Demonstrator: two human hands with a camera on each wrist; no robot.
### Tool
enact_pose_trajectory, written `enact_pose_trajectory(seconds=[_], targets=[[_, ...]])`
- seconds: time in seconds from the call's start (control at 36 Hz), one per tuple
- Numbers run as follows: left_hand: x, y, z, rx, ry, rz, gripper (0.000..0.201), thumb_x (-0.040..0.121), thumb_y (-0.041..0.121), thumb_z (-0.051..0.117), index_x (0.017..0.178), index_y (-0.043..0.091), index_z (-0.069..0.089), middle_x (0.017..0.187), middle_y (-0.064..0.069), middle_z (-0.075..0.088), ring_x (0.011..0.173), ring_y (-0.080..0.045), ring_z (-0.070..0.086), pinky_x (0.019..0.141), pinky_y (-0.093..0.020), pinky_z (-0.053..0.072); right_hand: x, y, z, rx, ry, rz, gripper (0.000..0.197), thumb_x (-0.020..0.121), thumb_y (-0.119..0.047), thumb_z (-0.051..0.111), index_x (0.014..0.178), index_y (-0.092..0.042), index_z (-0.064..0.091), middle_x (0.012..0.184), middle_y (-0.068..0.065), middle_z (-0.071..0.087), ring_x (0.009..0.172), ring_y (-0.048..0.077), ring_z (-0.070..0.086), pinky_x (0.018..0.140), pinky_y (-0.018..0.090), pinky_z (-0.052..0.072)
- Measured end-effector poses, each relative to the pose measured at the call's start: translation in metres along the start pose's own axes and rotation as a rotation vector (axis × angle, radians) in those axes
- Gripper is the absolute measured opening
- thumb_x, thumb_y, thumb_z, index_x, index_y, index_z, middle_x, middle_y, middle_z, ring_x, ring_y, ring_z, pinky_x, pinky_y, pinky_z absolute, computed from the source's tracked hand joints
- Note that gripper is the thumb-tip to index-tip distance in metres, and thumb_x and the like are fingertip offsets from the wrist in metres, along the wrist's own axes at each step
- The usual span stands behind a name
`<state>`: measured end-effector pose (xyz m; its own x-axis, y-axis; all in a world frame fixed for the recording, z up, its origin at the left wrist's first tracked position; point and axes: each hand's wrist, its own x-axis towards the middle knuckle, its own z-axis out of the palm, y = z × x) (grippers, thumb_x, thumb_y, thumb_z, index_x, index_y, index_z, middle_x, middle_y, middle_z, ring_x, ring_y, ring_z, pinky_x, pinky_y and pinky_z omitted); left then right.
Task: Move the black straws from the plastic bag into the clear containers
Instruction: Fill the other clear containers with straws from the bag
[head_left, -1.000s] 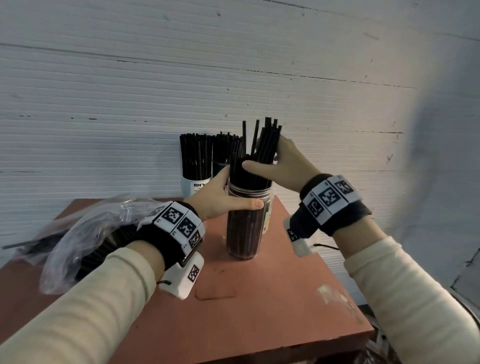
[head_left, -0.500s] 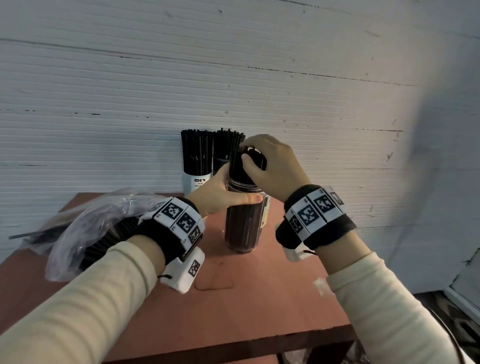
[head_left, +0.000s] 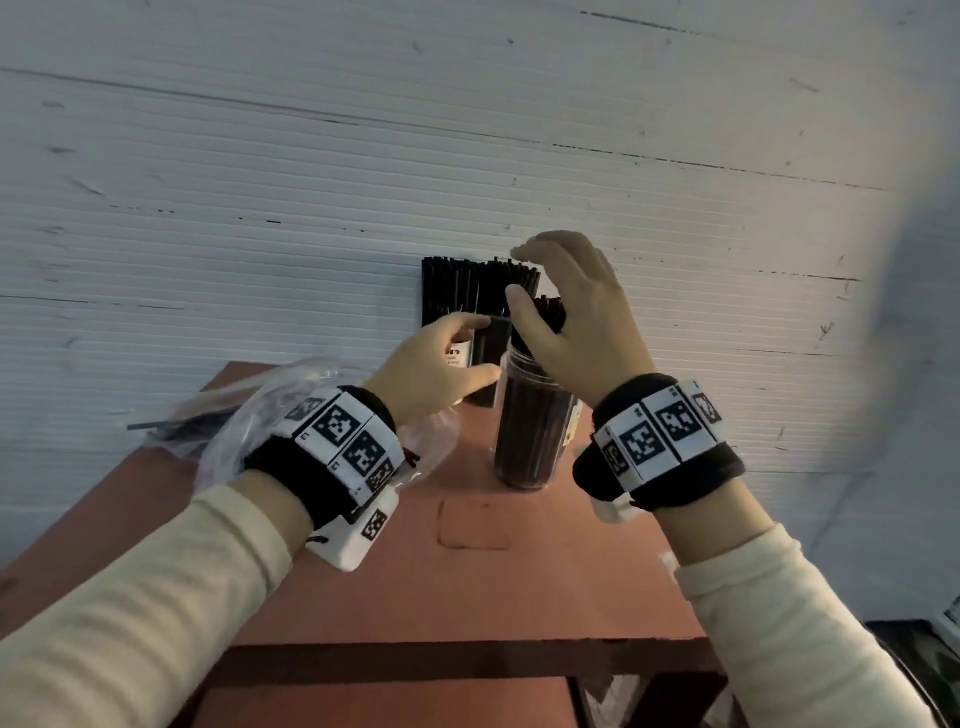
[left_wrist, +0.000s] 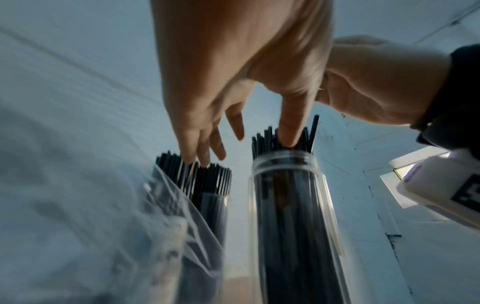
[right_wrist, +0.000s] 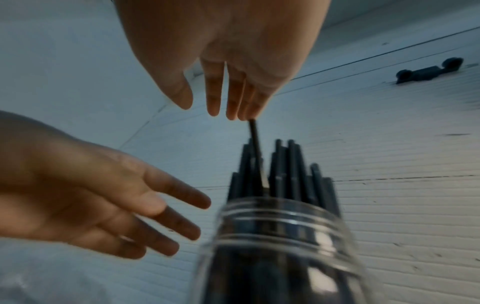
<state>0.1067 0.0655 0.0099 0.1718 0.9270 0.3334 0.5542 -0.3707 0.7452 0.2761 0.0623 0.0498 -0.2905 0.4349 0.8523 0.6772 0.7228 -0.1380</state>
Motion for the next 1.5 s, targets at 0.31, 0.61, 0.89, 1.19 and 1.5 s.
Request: enact_pose_trajectory(seconds=[0.31,0.61,0.89,1.19,1.5], targets=[[-0.054,-0.035,-0.099,0.274,0.057,-0.073,0.021,0.086,0.021,0.068,0.089,0.042,0.067,0.122,0.009,0.063,0.116,-0.012,0.054,0.102,-0.038,0.043,-0.022,-0.057,0.075,0.135,-0.627,0.265,0.023,0.093,-0.022,0.053,0.090,-0.006,0.070,0.086,0.007,0.068,0.080,0.020,0.061,0.073,0.030,0.048],[-0.078,-0.084,-0.118,0.451,-0.325,-0.172,0.096,0.076,-0.004,0.058,0.108,0.083,0.035,0.150,0.001,0.040,0.122,-0.025,0.054,0.100,-0.049,0.048,-0.020,-0.060,0.163,0.016,-1.161,0.246,0.041,0.098,-0.043,0.044,0.131,-0.020,0.054,0.127,0.005,0.061,0.114,0.024,0.057,0.105,0.042,0.041],[-0.082,-0.091,-0.131,0.446,-0.287,-0.148,0.088,0.081,-0.016,0.050,0.135,0.053,0.040,0.138,0.006,0.049,0.048,-0.008,0.045,0.043,-0.021,0.036,-0.021,-0.044,0.191,-0.133,-1.036,0.203,0.079,0.083,-0.077,0.032,0.141,-0.025,0.045,0.147,0.001,0.042,0.135,0.025,0.039,0.113,0.044,0.029],[-0.078,-0.097,-0.137,0.370,-0.121,-0.019,0.090,0.085,-0.014,0.054,0.130,0.061,0.031,0.152,0.008,0.041,0.134,-0.011,0.042,0.106,-0.033,0.043,-0.021,-0.062,0.199,-0.158,-1.032,0.207,0.083,0.075,-0.086,0.033,0.133,-0.031,0.053,0.136,0.000,0.052,0.129,0.025,0.046,0.109,0.043,0.034],[-0.074,-0.106,-0.136,0.437,-0.200,-0.095,0.102,0.079,-0.014,0.054,0.127,0.072,0.026,0.152,0.005,0.042,0.113,-0.040,0.061,0.089,-0.051,0.054,-0.019,-0.071,0.213,-0.049,-1.044,0.286,0.079,0.058,-0.074,0.054,0.129,-0.053,0.031,0.128,0.002,0.056,0.113,0.025,0.056,0.098,0.043,0.047]])
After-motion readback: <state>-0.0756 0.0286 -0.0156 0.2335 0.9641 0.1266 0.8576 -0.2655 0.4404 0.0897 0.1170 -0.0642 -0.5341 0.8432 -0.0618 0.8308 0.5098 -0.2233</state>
